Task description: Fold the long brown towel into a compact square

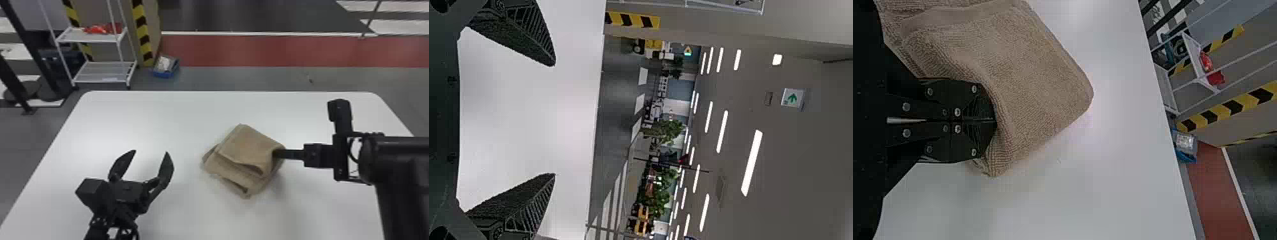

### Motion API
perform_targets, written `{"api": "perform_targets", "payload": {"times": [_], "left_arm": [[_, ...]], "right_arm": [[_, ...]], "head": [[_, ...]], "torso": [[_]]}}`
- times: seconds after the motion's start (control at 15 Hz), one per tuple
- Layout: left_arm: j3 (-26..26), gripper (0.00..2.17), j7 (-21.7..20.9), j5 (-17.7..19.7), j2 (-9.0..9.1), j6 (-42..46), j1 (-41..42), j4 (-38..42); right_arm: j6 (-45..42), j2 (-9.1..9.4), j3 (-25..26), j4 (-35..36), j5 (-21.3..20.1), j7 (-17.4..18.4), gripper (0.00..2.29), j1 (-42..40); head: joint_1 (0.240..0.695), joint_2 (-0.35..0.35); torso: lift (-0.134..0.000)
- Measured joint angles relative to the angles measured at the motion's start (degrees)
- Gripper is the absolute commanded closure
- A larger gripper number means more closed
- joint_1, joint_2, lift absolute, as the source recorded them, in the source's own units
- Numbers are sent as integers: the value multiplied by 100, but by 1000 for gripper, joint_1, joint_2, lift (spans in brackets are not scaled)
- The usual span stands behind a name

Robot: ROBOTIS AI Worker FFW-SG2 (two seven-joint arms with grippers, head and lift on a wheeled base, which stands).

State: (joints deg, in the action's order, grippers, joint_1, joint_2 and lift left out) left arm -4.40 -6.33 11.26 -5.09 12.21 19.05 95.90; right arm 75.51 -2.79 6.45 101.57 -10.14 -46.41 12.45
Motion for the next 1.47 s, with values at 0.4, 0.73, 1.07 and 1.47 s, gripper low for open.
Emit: {"api": "perform_targets", "payload": {"times": [0.4, 0.73, 1.07, 1.47], "left_arm": [[-64, 87, 0, 7, -11, -5, -110, -113], [-90, 87, 0, 42, -51, -47, -206, -151], [-141, 87, 9, 66, -98, -91, -269, -157], [-149, 87, 18, 87, -115, -109, -302, -184]], "right_arm": [[-1172, 278, -126, -905, -137, 253, 1750, 387], [-1891, 280, -127, -1567, -216, 301, 1750, 643], [-2773, 279, -119, -2161, -168, 341, 1750, 883], [-3367, 279, -79, -2433, 85, 383, 1750, 901]], "head": [[695, 25], [695, 22], [695, 23], [695, 31]], "torso": [[-123], [-123], [-123], [-123]]}}
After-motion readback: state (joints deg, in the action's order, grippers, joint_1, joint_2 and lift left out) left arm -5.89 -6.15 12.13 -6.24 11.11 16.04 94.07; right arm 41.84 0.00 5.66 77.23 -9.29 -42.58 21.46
